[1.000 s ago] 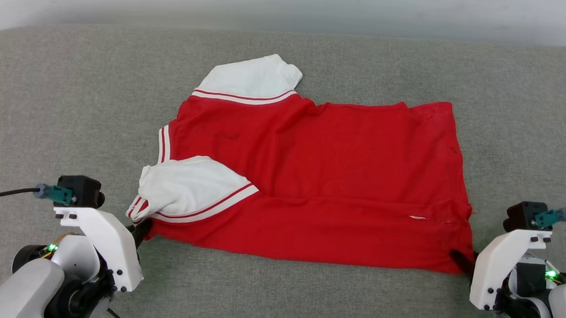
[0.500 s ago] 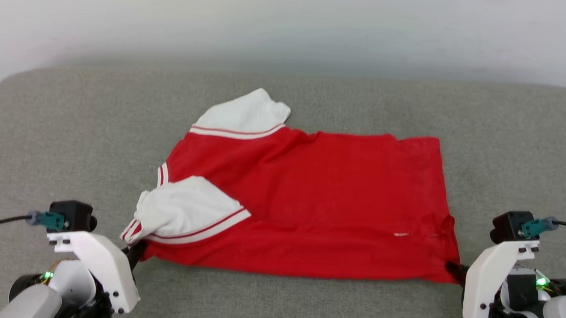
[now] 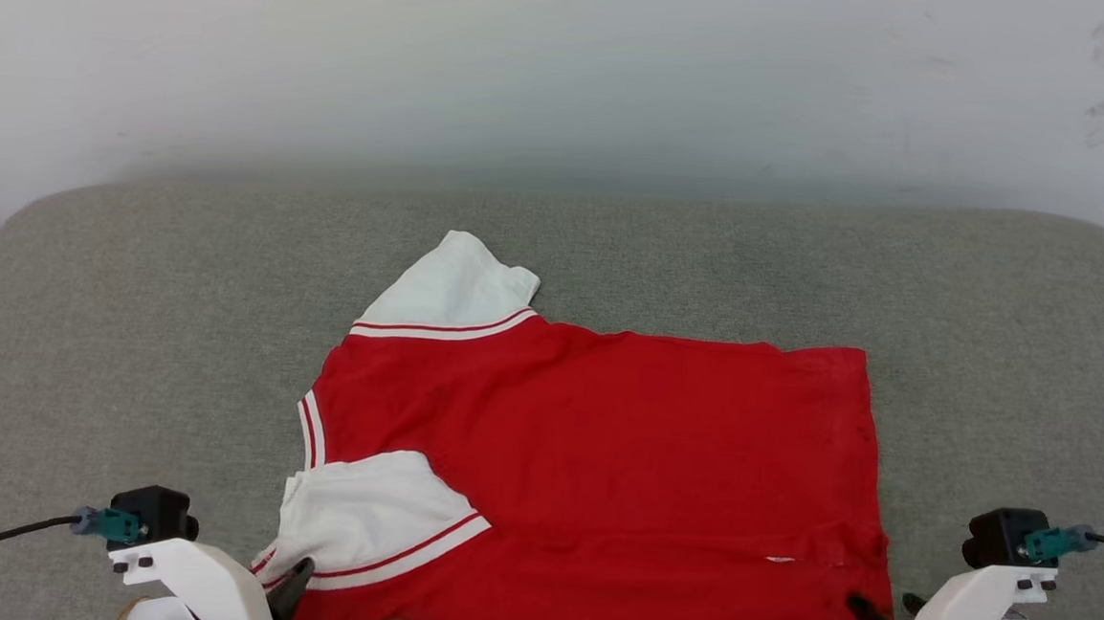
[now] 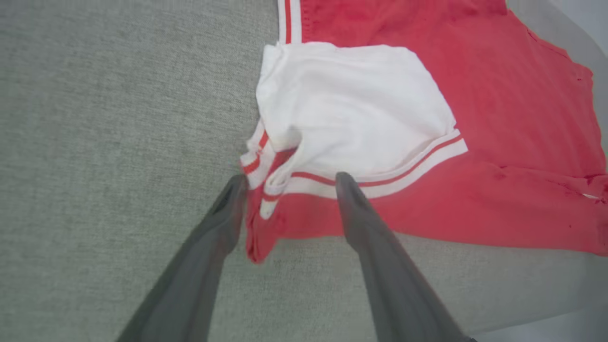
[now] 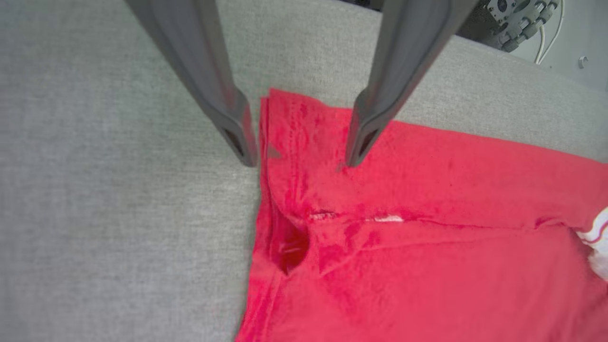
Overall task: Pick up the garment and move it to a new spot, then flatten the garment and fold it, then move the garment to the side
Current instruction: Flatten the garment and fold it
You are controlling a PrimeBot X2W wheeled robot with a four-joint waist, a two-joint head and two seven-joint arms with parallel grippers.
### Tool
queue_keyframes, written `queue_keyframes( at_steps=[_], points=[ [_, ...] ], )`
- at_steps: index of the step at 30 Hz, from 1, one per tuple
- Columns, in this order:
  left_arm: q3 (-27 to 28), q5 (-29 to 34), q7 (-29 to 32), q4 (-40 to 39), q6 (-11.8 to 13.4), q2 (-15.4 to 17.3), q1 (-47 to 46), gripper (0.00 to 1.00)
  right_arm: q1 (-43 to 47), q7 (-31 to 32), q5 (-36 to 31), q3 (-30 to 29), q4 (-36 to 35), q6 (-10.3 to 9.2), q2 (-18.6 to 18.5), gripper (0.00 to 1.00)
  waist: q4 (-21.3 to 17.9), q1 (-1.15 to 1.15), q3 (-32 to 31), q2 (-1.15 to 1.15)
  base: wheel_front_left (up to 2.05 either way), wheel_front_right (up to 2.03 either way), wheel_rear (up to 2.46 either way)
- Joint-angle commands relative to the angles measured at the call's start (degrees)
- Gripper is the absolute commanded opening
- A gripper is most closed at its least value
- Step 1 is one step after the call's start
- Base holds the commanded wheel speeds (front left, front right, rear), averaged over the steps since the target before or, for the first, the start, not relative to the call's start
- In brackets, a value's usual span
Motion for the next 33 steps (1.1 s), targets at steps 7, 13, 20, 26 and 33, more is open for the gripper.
queue_keyframes(
  at_steps=[7,13,20,26,33],
  points=[
    [2.5,4.2,-8.4,1.5,-0.3,-0.1,-4.0,1.0,-1.2,-16.6,-2.2,0.5,-3.8,-0.01,0.5,1.0,-2.9,0.0,0.3,0.0,0.0,0.0,0.0],
    [4.5,8.5,-14.6,1.9,-0.4,0.1,-10.8,1.0,-4.9,-27.4,-6.0,1.1,-7.2,-0.01,1.7,1.0,-6.5,0.0,3.4,0.0,0.0,0.0,0.0],
    [5.4,11.3,-13.3,3.6,-2.3,1.7,-24.0,1.0,-10.2,-33.7,-8.3,1.9,-13.3,-0.01,3.4,1.0,-9.8,0.0,13.1,0.0,0.0,0.0,0.0],
    [6.8,8.6,-6.6,6.9,-6.2,3.1,-36.2,1.0,-13.7,-36.0,-9.3,1.6,-16.6,-0.01,5.3,1.0,-12.4,0.0,21.4,0.0,0.0,0.0,0.0],
    [4.5,5.3,11.4,12.9,-10.6,6.7,-50.7,1.0,-15.8,-37.4,-9.5,2.7,-16.9,-0.01,7.0,1.0,-16.0,0.0,27.7,0.0,0.0,0.0,0.0]
  ],
)
